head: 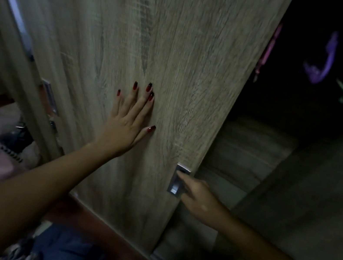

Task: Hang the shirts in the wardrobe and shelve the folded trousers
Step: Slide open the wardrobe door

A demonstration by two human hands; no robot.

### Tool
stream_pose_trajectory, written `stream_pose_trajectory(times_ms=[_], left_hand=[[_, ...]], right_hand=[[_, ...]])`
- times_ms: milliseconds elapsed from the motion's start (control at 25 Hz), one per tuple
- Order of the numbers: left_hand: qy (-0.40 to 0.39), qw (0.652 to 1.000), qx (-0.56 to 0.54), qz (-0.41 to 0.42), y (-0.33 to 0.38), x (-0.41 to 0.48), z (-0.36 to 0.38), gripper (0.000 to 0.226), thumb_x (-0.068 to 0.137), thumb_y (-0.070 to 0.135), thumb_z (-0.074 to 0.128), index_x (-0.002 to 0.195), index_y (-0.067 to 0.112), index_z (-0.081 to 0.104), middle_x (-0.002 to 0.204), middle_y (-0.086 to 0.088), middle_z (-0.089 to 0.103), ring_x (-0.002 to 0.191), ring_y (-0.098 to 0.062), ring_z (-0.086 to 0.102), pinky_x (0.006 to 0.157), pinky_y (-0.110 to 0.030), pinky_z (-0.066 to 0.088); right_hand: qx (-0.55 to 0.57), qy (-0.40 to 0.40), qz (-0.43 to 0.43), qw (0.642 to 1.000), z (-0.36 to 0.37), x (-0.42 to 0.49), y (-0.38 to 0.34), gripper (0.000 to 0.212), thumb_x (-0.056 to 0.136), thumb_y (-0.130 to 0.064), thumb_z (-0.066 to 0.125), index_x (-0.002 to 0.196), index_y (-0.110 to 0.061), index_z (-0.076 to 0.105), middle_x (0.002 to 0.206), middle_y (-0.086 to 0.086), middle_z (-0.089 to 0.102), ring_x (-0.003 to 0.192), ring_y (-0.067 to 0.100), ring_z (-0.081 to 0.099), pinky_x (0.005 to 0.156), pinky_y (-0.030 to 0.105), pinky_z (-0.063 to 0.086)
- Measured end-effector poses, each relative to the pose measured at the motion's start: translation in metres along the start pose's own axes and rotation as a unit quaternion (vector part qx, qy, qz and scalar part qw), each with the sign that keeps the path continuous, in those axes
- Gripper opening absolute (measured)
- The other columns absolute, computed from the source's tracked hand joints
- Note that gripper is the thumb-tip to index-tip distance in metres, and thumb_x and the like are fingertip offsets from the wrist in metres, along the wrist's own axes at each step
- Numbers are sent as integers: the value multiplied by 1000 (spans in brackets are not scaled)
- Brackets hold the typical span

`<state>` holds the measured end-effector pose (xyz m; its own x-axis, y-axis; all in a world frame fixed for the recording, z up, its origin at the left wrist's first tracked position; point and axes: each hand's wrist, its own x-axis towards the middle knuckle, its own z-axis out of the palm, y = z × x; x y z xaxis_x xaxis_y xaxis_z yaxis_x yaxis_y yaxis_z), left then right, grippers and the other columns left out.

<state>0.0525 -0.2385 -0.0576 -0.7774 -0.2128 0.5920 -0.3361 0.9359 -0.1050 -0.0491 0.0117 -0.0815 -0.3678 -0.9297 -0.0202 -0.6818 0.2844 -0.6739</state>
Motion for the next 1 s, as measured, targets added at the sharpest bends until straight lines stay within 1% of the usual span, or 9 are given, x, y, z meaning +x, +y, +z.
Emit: stream_pose_trajectory(times_ms=[40,120,200,280,400,520,640,840,1000], left_hand=[[-16,1000,-9,-19,-11,-4,-3,74,98,52,28,151,10,-2,159,-12,-8,147,-34,-6,116,-61,8],[-38,996,-35,-77,-33,-13,-9,82,94,59,26,151,10,-7,159,-10,-14,147,-28,-10,117,-59,5],[-70,988,-67,-121,-41,-20,-11,95,87,70,28,149,10,-13,157,-8,-24,147,-24,-15,118,-58,3],[-98,980,-95,-145,-43,-27,-11,109,80,77,35,148,11,-18,154,-8,-31,145,-23,-20,118,-55,2],[-115,968,-142,-174,-36,-24,-7,126,69,83,45,145,13,-27,150,-10,-38,143,-26,-27,118,-52,-2],[-105,956,-146,-232,-39,-13,-1,131,65,83,46,143,11,-31,149,-14,-40,142,-32,-27,116,-54,-2],[-90,950,-115,-275,-53,-9,6,127,69,79,48,146,8,-24,152,-18,-31,144,-35,-18,114,-59,7],[-103,947,-91,-289,-81,-8,10,125,68,80,44,145,8,-24,153,-19,-30,144,-36,-16,113,-61,5],[-106,946,-89,-294,-85,-7,13,128,66,82,43,145,8,-24,153,-19,-29,144,-36,-16,113,-60,4]], right_hand=[[-35,-13,-36,999,-5,7,-15,52,87,-11,43,138,-1,41,132,3,52,122,-4,41,101,2,29],[-183,16,-151,971,-14,26,-41,59,85,-16,37,141,2,35,148,11,37,139,11,28,117,21,21],[-373,98,-266,883,-30,50,-57,64,76,-14,49,137,6,41,148,21,36,140,29,30,117,39,25],[-491,138,-272,816,-47,80,-78,70,71,-13,57,137,5,42,149,23,34,140,34,30,114,49,29],[-574,148,-284,754,-62,116,-98,66,82,-17,50,143,0,33,155,17,21,145,29,16,116,50,16],[-625,133,-311,704,-58,147,-105,62,88,-19,40,146,-1,26,158,16,14,147,28,11,117,47,12],[-639,137,-325,684,-50,169,-115,62,88,-20,37,146,-3,26,158,15,13,147,27,10,117,47,10],[-648,143,-342,665,-42,190,-133,62,85,-17,34,145,-4,27,156,15,18,145,25,10,117,45,11],[-632,143,-340,682,-36,196,-132,62,86,-15,35,146,-4,24,156,15,11,145,27,5,118,44,2]])
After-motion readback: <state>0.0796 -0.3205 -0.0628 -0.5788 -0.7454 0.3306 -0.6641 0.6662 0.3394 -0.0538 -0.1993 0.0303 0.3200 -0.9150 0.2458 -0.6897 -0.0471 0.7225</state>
